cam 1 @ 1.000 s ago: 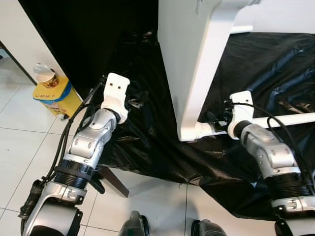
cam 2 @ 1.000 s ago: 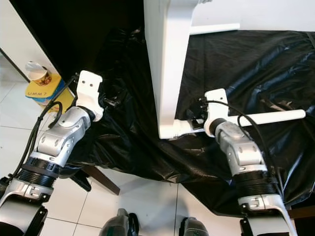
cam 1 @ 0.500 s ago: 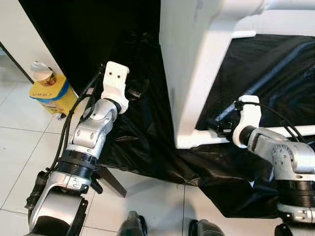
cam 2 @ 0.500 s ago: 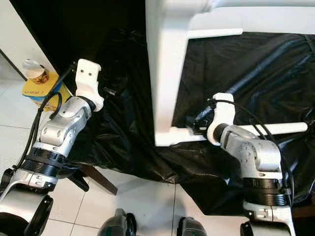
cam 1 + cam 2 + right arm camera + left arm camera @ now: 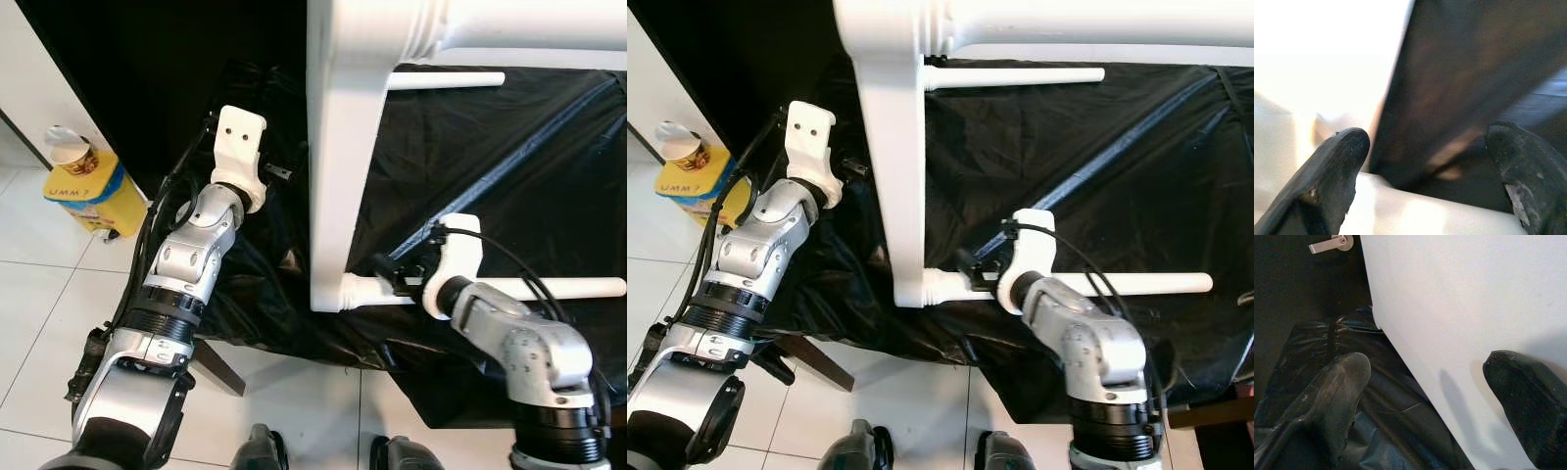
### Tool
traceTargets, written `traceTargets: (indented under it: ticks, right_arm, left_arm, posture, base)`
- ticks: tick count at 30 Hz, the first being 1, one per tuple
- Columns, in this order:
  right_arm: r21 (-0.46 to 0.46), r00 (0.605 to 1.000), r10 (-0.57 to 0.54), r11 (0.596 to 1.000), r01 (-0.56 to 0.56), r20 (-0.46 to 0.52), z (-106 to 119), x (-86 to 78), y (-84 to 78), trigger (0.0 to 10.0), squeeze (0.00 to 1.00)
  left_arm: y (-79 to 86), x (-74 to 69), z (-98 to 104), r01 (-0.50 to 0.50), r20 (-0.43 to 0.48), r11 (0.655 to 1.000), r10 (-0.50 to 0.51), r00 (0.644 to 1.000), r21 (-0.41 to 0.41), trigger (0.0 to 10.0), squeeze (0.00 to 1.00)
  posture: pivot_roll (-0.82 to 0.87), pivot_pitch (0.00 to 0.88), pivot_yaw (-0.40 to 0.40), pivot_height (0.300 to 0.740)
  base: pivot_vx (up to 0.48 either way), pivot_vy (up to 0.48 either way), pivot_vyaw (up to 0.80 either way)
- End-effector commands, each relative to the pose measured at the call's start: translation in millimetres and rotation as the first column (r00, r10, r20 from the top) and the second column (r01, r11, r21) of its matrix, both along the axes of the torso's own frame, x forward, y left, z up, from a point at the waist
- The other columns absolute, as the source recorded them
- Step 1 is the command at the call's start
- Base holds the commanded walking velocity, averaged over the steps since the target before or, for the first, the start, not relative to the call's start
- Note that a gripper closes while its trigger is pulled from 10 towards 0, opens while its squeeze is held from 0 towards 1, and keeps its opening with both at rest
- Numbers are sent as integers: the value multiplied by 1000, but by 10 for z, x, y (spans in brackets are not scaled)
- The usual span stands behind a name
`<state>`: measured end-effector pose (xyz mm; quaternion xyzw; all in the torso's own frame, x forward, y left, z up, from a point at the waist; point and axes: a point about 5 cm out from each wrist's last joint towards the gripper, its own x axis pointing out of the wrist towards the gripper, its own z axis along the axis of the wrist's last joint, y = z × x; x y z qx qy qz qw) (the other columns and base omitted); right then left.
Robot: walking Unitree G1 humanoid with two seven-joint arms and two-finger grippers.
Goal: Building children table
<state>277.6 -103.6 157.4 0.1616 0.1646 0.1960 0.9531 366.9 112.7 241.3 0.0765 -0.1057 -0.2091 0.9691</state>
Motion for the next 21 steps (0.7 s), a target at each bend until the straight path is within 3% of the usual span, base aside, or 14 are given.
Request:
traceTargets:
  ticks: [1,4,10,16,19,21]
  right_arm:
    - [58,995,98,994,-96,-34,-128,-17,259,10000,0]
    - [110,989,147,983,-147,12,-118,5,418,10000,0]
    - [140,989,141,979,-147,48,-141,99,528,10000,0]
    - [126,990,69,988,-84,125,-147,144,422,10000,0]
    - [81,974,-23,997,5,224,-119,129,225,10000,0]
    - [75,971,-31,997,13,236,-119,125,208,10000,0]
  left_arm:
    - [-10,-9,29,48,10,998,-49,999,46,10000,0]
    - [23,-15,60,36,19,998,-37,999,50,10000,0]
    - [107,-54,58,4,24,998,-5,1000,55,10000,0]
    - [264,-109,39,-98,32,993,96,995,69,10000,0]
    - [506,-169,57,-283,71,956,278,958,80,10000,0]
    - [532,-179,61,-303,78,949,297,952,83,10000,0]
  posture:
    - [57,177,19,740]
    - [71,178,15,740]
    - [99,177,8,740]
    - [116,178,7,740]
    - [117,178,9,740]
    - [117,177,11,740]
  base:
    - [0,0,0]
    - [0,0,0]
    - [0,0,0]
    - [0,0,0]
    - [0,0,0]
    - [0,0,0]
